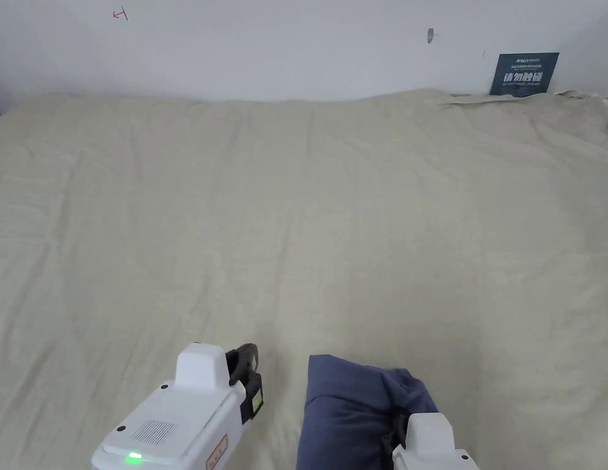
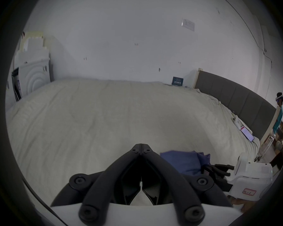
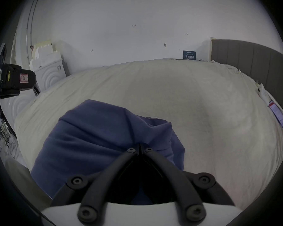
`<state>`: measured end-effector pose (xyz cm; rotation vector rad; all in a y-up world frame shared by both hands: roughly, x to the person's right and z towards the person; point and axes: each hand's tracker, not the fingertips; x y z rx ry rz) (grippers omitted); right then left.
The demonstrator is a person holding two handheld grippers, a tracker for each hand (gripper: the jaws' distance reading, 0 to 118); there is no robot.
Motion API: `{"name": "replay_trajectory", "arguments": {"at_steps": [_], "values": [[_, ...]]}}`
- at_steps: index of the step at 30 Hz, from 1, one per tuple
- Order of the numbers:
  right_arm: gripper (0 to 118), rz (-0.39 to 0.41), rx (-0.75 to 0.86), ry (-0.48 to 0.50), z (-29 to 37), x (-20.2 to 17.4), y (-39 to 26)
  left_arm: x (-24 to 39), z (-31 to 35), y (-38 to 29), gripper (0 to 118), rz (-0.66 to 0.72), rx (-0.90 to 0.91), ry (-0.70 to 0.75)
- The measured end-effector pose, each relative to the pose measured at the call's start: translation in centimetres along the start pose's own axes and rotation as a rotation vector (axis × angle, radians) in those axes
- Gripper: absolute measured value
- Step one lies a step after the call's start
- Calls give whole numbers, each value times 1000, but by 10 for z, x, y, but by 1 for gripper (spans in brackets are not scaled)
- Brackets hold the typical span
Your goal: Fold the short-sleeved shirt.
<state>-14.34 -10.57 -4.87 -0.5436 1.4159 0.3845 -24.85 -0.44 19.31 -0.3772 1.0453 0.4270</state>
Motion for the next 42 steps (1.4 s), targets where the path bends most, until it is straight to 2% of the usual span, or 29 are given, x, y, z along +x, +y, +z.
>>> {"name": "replay_trajectory", "arguments": {"at_steps": [6, 7, 8, 9, 10, 11, 17, 21, 24, 31, 33, 36, 42], "values": [[0, -4, -16, -2, 1, 1, 4, 0, -36, -8, 22, 146, -294, -174], [0, -5, -20, -2, 1, 1, 5, -1, -42, -10, 36, 188, -337, -208], [0, -9, -23, -5, 1, 2, 5, -1, -49, -12, 56, 224, -373, -230], [0, -10, -26, -5, 2, 2, 6, -1, -56, -13, 82, 241, -424, -258], [0, -11, -27, -4, 2, 2, 6, -1, -62, -13, 95, 259, -452, -289], [0, -12, -27, -3, 2, 2, 6, 3, -64, -13, 101, 265, -470, -314], [0, -13, -28, 1, 2, 4, 6, 13, -89, -11, 98, 249, -565, -344], [0, -9, -29, 1, 2, 4, 7, 14, -103, -15, 65, 266, -620, -374], [0, -15, -30, 9, 3, 5, 7, 6, -111, -19, 53, 266, -662, -365], [0, -7, -37, 17, 3, 4, 9, 3, -116, -27, 40, 268, -685, -358], [0, -7, -42, 21, 4, 5, 11, 4, -113, -27, 32, 260, -674, -358], [0, -18, -53, 45, 11, 10, 23, 8, -102, -25, 29, 252, -628, -365], [0, -46, 82, 63, 52, 24, 62, 1, -87, -1, 25, 241, -595, -415]]}}
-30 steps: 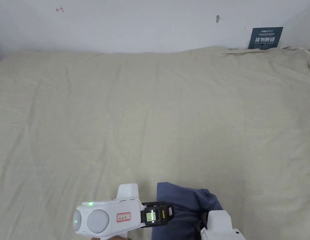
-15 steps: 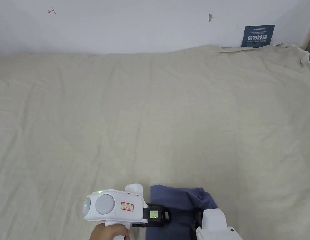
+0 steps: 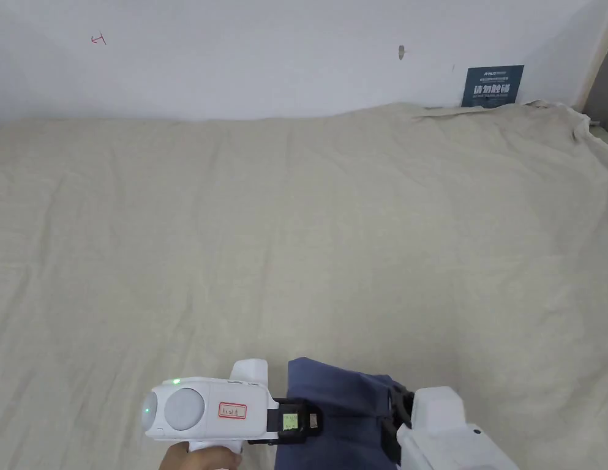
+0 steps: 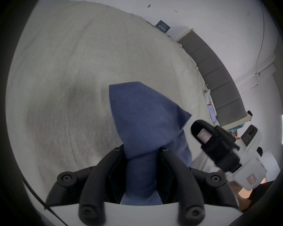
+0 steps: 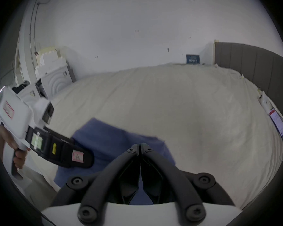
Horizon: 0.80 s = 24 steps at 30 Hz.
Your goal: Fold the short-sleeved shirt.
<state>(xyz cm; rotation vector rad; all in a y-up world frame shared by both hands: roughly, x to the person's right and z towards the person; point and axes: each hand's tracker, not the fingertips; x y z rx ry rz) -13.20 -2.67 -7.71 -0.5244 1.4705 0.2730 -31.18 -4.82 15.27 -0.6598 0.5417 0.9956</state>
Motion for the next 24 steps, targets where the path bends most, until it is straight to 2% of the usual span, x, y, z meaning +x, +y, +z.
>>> {"name": "replay_trajectory", "arguments": {"at_steps": [6, 10, 15, 18, 24], "values": [[0, 47, 154, -7, 40, 5, 49, -30, 48, 22, 25, -80, -1, 84], [0, 89, 218, -18, 55, 2, 72, -66, 94, 40, 25, -110, 14, 203], [0, 93, 260, -29, 64, -4, 91, -100, 158, 50, 25, -107, 47, 355], [0, 127, 263, -47, 62, -8, 98, -134, 196, 57, 25, -89, 53, 452], [0, 133, 267, -62, 52, -12, 107, -227, 254, 75, 25, -29, 27, 579]]}}
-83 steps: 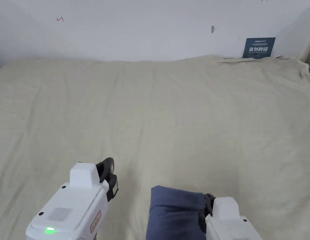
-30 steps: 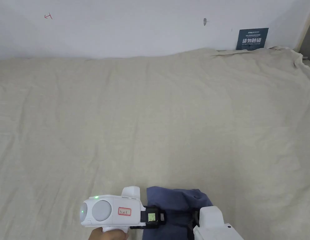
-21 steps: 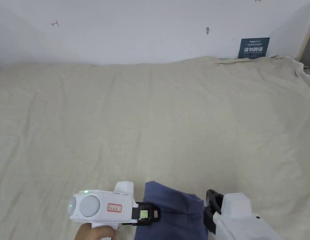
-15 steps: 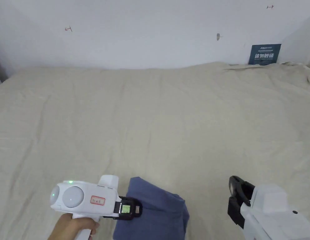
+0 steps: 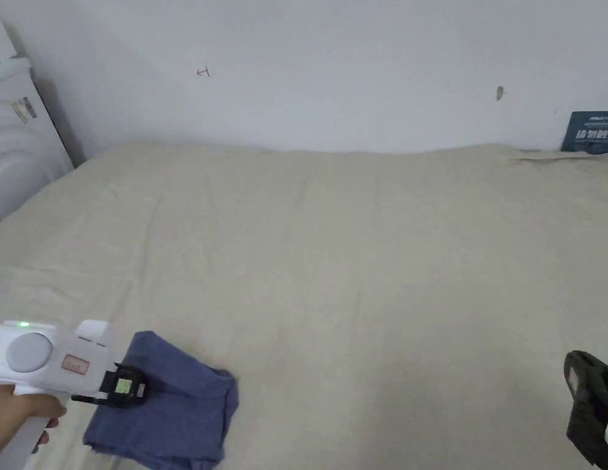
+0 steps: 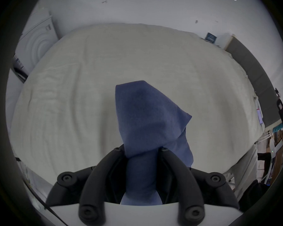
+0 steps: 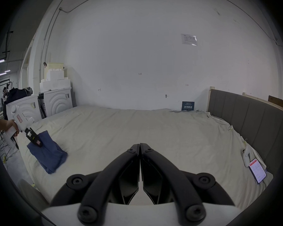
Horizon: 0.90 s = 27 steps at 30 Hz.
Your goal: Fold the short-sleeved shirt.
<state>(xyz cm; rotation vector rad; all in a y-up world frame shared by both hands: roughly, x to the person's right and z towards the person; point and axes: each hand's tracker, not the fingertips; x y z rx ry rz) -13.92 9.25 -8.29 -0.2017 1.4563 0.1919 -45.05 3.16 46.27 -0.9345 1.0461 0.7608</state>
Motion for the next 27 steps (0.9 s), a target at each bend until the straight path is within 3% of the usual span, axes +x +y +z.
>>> {"name": "replay_trajectory", "arguments": {"at_steps": [8, 14, 17, 23, 27], "values": [[0, 24, -22, -32, -12, 0, -1, -77, -17, -1, 25, 75, -53, 163], [0, 49, -51, -35, -20, -1, -6, -62, -37, -15, 28, 95, -71, 220], [0, 50, -58, -32, -20, -1, -8, -69, -40, -20, 42, 102, -59, 245], [0, 33, -63, -20, -15, 6, -7, -65, -19, -21, 109, 83, 49, 404], [0, 26, -53, -25, -8, 11, 2, -20, 30, -26, 112, 91, 218, 430]]}}
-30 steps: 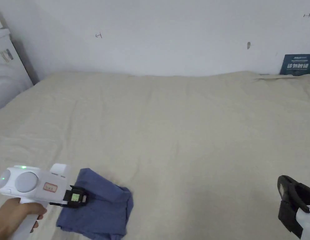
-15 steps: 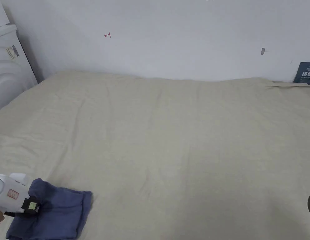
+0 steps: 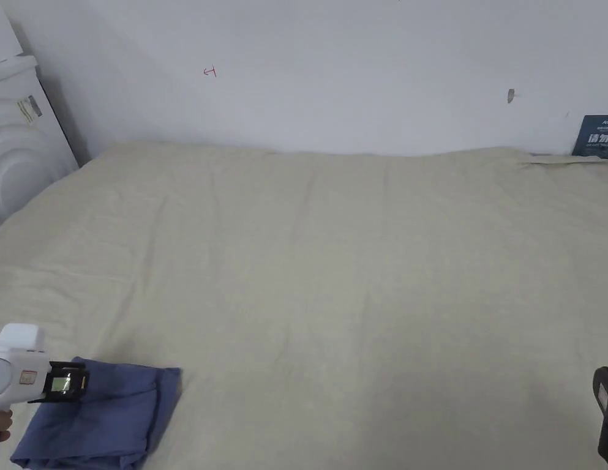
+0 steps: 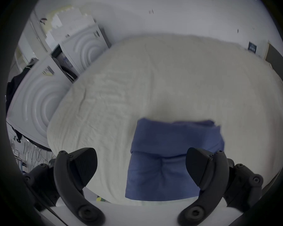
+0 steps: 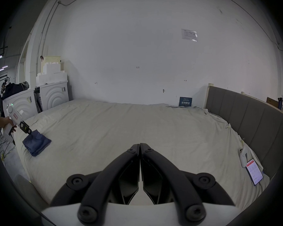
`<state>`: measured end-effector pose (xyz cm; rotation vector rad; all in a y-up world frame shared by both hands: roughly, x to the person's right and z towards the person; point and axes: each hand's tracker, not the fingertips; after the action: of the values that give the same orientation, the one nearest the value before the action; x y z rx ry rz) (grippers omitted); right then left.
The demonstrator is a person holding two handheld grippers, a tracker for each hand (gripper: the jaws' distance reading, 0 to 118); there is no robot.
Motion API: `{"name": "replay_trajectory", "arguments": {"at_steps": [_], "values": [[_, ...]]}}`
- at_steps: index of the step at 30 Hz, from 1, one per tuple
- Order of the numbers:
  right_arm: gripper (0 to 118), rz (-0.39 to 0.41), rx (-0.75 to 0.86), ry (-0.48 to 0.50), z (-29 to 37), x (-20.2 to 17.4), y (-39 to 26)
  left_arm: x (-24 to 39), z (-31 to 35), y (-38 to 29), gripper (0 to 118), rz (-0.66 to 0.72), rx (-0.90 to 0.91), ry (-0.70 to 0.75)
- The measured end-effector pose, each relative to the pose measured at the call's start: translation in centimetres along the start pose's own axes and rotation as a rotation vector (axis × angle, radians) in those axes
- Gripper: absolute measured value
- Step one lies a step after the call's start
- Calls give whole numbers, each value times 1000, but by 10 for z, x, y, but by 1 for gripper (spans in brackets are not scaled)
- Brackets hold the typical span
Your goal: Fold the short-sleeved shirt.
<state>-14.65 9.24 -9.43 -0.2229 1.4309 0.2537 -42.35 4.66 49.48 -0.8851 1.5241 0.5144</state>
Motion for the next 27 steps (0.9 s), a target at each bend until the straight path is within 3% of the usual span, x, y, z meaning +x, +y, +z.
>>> {"name": "replay_trajectory", "arguments": {"at_steps": [7, 15, 24, 27], "values": [[0, 6, 51, -25, 16, 6, 27, 30, 73, 11, 112, 31, 338, 32], [1, 30, 137, -39, 34, 16, 50, 102, 159, 8, 117, 93, 691, -41], [1, 20, 202, -29, 43, 34, 50, 183, 205, -10, 118, 208, 908, -149], [1, 16, 216, -45, 46, 37, 48, 205, 202, -19, 118, 182, 990, -177]]}}
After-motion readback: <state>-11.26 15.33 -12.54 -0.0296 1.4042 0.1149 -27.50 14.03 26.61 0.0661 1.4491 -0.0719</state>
